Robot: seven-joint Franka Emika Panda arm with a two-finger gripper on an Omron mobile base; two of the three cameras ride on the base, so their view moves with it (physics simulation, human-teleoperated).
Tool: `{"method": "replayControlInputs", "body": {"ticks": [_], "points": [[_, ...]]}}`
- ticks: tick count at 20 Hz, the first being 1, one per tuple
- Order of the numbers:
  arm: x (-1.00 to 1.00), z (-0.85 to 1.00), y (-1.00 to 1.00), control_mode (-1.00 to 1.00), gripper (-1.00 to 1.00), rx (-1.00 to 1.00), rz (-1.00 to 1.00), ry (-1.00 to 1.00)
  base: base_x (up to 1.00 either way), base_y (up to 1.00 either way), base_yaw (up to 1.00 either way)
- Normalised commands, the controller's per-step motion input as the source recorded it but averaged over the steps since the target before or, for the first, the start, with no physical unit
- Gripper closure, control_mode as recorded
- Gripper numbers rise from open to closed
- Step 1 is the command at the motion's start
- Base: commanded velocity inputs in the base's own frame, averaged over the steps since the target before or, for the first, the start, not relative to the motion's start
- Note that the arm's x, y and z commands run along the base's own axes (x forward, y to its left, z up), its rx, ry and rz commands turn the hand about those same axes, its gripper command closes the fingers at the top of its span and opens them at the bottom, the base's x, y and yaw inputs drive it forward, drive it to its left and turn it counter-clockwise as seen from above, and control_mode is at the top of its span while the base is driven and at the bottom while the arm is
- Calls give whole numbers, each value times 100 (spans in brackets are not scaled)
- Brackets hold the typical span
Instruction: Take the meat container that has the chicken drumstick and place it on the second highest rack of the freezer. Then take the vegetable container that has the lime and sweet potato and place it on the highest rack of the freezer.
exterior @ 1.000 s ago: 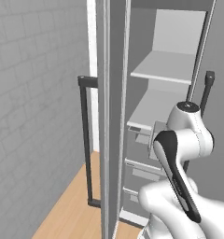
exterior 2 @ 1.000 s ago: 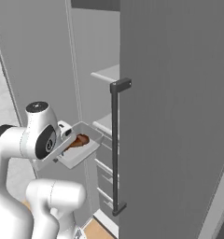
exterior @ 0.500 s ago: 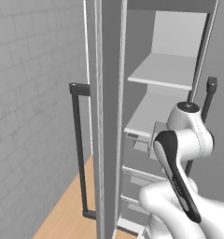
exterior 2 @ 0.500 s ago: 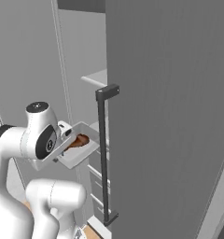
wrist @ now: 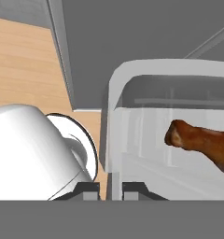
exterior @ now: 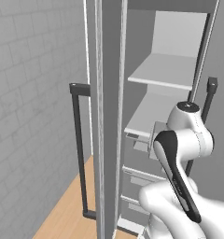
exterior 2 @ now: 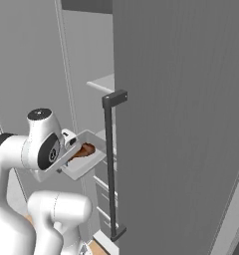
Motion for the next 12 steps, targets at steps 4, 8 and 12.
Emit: {"method": "replayControlInputs", "body": {"ticks": [4, 8, 12], "points": [[4, 0, 2, -100, 100, 0, 0, 0, 3, 0, 0], [33, 0, 1, -100, 100, 0, 0, 0, 0, 0, 0], [84, -5, 3, -100, 100, 0, -4, 2, 0, 0, 0]]}}
